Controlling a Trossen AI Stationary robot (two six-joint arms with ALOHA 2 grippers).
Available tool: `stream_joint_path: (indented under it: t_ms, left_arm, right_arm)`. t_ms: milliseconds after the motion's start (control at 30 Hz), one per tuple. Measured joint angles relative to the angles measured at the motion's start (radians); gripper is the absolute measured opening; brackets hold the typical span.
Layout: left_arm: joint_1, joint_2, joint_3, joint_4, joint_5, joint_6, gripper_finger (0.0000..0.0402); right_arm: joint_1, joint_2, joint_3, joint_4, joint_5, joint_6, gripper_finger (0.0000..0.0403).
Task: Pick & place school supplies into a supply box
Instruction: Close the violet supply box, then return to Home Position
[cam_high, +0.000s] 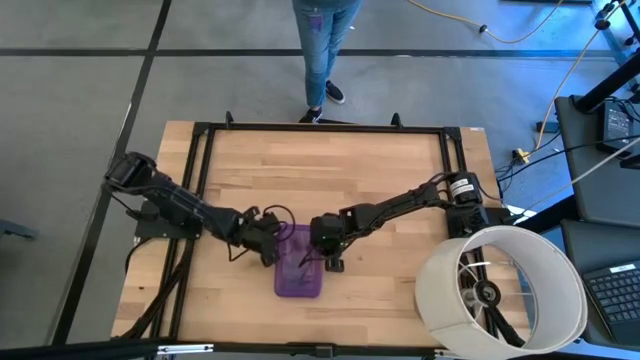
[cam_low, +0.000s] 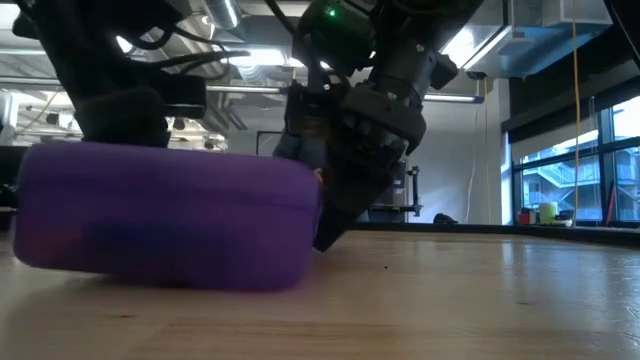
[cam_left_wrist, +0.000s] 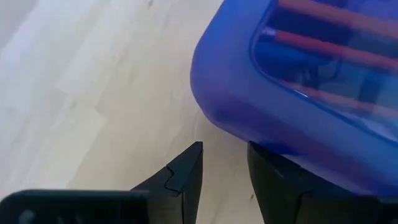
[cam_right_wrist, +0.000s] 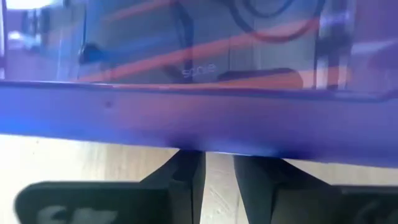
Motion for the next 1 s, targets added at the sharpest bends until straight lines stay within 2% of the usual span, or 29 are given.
stream_joint_path:
  t_ms: [200, 333, 500, 633, 767, 1000]
  left_arm:
    - [0.026, 0.092, 0.004, 0.058, 0.068, 0.019, 0.0125]
    - [0.033, 0.105, 0.011, 0.041, 0.065, 0.008, 0.0123]
    - [0.023, 0.033, 0.003, -0.072, 0.032, 0.006, 0.0121]
    - [0.002, -0.067, 0.005, -0.211, -0.033, -0.016, 0.0124]
    - [-0.045, -0.191, 0.005, -0.287, -0.128, -0.014, 0.0124]
    - [-0.18, -0.473, -0.014, -0.368, -0.36, 0.043, 0.0123]
  right_arm:
    - [0.0, 0.0, 0.003, -0.032, 0.003, 0.005, 0.0087]
    - [-0.001, -0.002, 0.005, -0.048, 0.007, 0.012, 0.0087]
    - [0.004, -0.041, 0.005, -0.122, 0.074, 0.014, 0.0087]
    - [0.005, -0.091, -0.012, -0.127, 0.083, 0.006, 0.0087]
    - [-0.008, -0.201, -0.155, -0.032, 0.067, 0.013, 0.0087]
    - [-0.005, -0.563, -0.558, 0.327, 0.046, 0.104, 0.0087]
